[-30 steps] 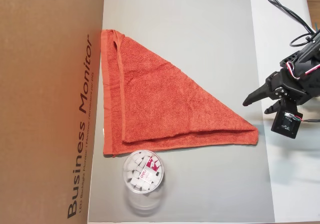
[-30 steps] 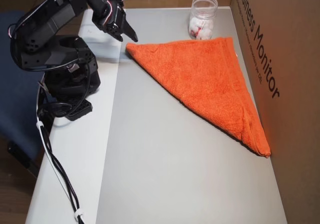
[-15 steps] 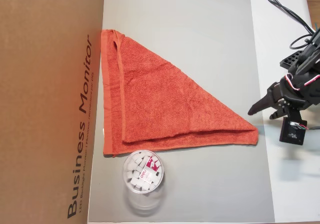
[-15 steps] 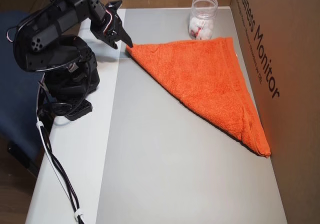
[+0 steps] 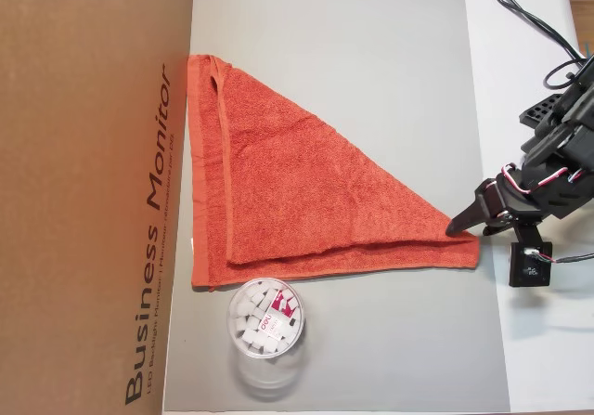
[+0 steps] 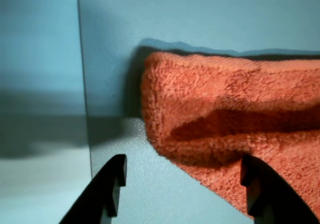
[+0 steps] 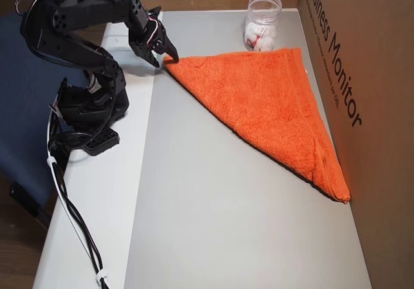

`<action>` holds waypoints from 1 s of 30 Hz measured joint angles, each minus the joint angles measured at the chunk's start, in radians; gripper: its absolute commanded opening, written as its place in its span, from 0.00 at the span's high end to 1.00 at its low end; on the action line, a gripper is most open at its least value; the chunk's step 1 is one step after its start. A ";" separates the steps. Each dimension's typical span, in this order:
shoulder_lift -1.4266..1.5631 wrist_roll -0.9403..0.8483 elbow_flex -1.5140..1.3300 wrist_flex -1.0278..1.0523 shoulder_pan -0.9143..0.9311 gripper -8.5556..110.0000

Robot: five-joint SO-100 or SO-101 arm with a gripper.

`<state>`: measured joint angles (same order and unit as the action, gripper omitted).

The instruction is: Fold the blanket.

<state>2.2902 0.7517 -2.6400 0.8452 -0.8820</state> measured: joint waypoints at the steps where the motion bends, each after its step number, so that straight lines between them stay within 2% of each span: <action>1: -0.012 0.000 0.002 -0.008 0.003 0.73; 12: -0.150 -0.048 0.003 -0.184 0.008 0.73; 22: -0.199 -0.072 0.043 -0.190 0.017 0.74; 30: -0.199 -0.072 0.046 -0.190 0.017 0.88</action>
<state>2.0908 0.6796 -2.5940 0.6550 -0.8652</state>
